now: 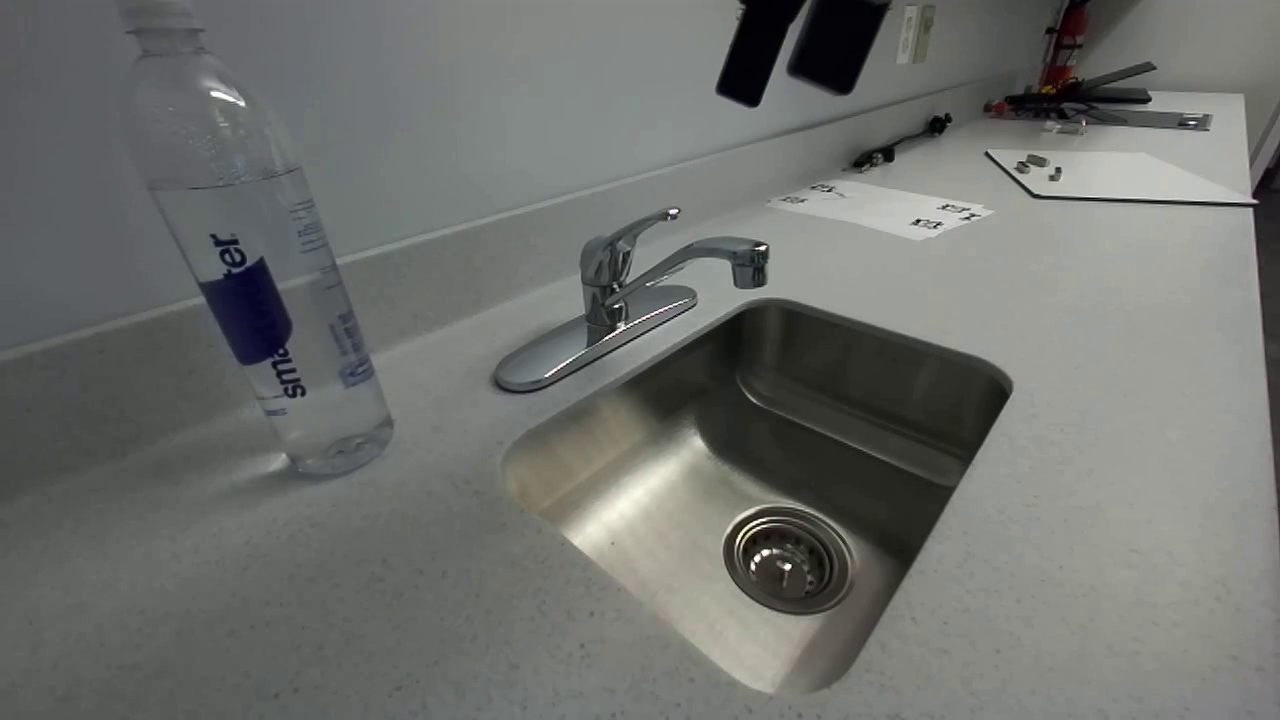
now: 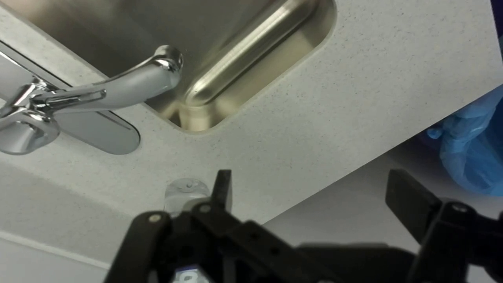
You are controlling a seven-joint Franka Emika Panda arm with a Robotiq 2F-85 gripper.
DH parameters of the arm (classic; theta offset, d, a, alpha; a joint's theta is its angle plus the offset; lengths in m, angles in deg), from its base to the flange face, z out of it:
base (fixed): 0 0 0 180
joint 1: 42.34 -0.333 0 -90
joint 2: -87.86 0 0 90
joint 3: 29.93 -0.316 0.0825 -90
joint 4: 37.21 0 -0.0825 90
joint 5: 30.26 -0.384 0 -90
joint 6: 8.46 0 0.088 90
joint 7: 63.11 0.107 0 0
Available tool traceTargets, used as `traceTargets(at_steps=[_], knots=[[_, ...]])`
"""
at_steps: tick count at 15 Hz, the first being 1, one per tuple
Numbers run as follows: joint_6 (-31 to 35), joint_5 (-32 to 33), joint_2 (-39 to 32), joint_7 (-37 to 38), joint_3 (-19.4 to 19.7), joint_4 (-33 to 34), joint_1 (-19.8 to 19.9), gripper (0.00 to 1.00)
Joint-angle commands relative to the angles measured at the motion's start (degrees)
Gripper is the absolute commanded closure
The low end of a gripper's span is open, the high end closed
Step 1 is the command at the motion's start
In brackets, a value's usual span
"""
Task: Move the spout to the right
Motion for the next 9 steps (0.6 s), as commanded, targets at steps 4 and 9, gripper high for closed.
traceTargets(at_steps=[4,9], knots=[[-0.19,0.38,-2.1,0.31,-1.27,2.03,0.88,0.0],[-0.21,0.39,-2.26,0.3,-1.29,2.36,0.9,0.0]])
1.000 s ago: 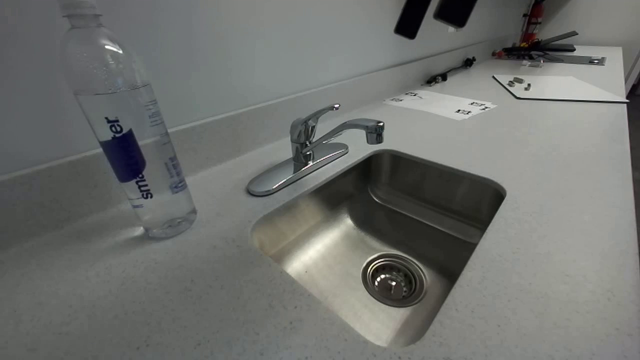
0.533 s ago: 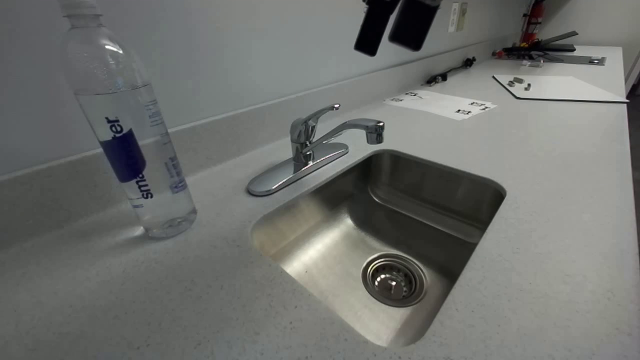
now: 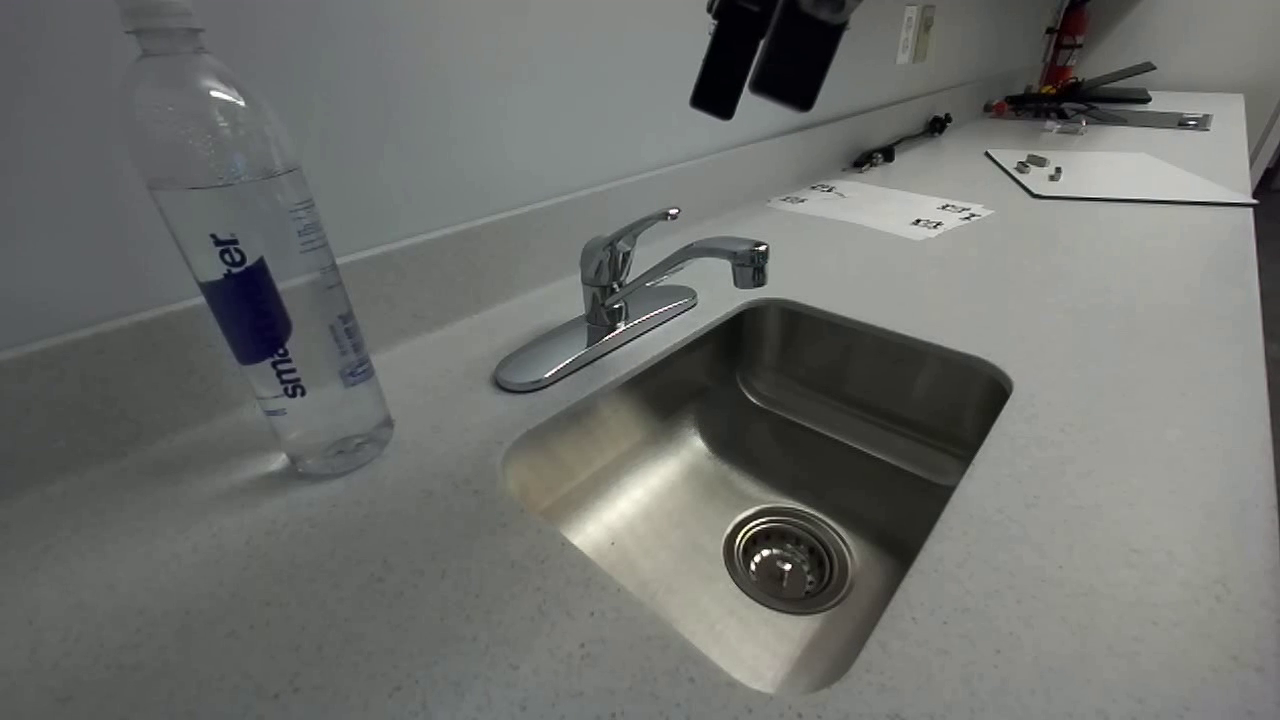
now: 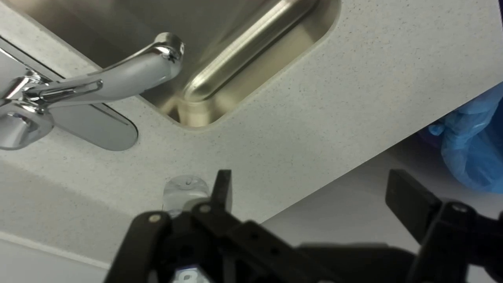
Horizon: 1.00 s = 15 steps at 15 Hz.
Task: Move the spout to the right
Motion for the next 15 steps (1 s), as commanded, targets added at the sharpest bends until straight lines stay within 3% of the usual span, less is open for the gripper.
traceTargets(at_steps=[1,5,15], knots=[[-0.16,0.4,-0.12,0.41,-0.98,0.26,0.86,0.0],[-0.16,0.4,-0.12,0.41,-0.98,0.26,0.86,0.0],[-2.15,5.89,-8.91,-2.36,-2.94,9.52,0.59,0.0]])
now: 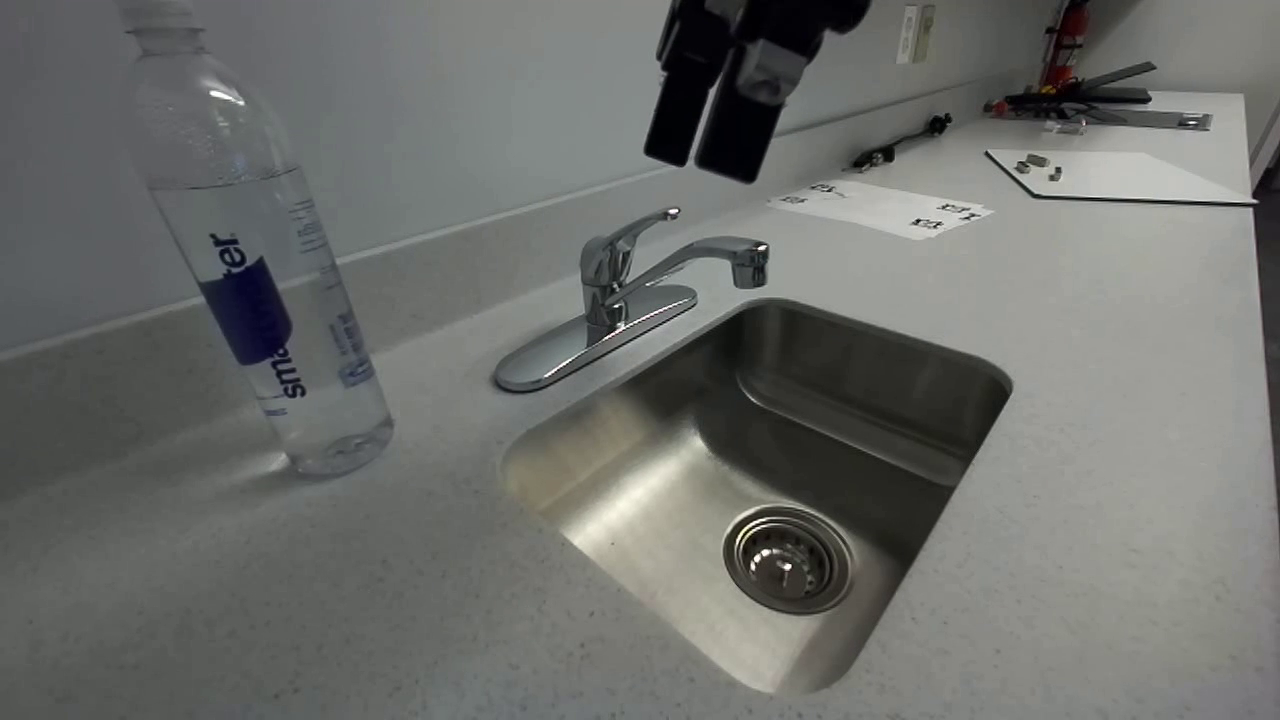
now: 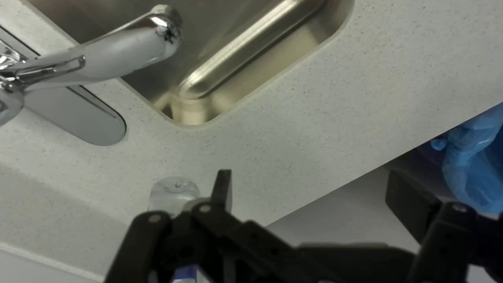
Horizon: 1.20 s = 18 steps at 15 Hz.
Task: Move the spout to the right
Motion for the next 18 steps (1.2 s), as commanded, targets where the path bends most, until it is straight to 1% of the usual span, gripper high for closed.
traceTargets(at_steps=[1,2,3,4,6,11,12,18], knots=[[-1.86,3.07,-4.17,-1.96,-1.46,5.69,0.49,0.24],[-1.88,3.53,-4.75,-2.27,-1.76,6.38,0.52,0.28],[-2.02,3.84,-5.3,-2.53,-2.08,7.0,0.58,0.34],[-2.01,4.1,-5.75,-2.64,-2.35,7.47,0.59,0.44],[-1.89,4.51,-6.54,-2.89,-2.74,8.17,0.57,0.6],[-0.8,5.63,-8.25,-3.75,-3.0,8.89,0.78,0.95],[-0.62,5.92,-8.59,-3.95,-2.9,9.01,0.84,1.0],[-0.89,8.43,-10.33,-3.72,-1.98,10.23,1.53,1.0]])
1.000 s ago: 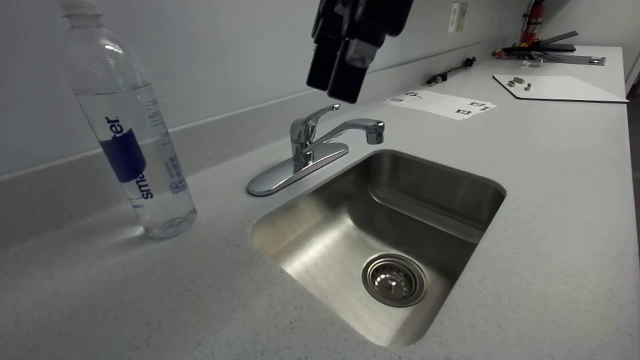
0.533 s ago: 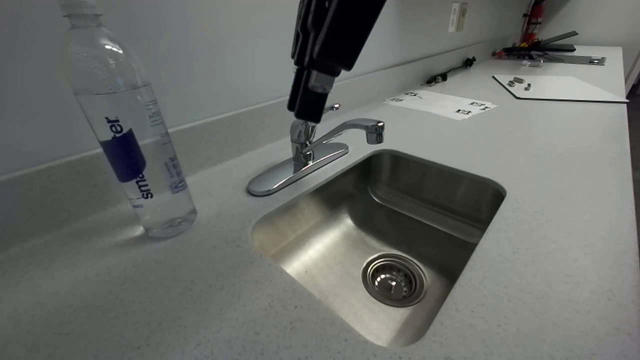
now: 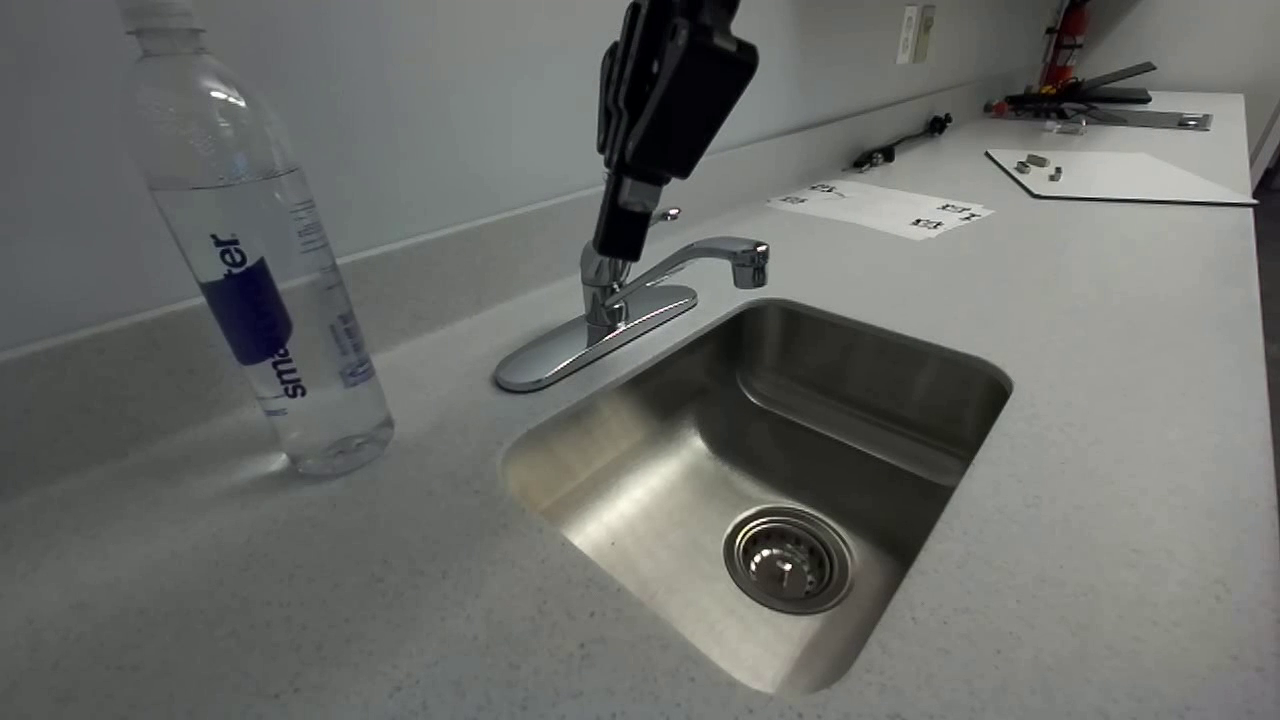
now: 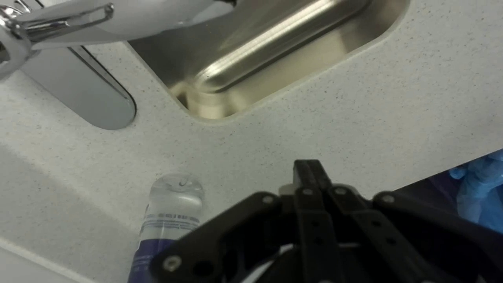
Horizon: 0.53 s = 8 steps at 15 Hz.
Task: Move the spout to the right
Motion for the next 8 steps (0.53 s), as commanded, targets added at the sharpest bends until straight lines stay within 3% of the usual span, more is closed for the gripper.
traceTargets(at_steps=[1,8], knots=[[-1.44,2.2,-2.12,-1.17,-0.02,2.99,1.16,1.0],[-2.03,4.51,-3.34,-1.05,0.95,3.25,2.52,1.0]])
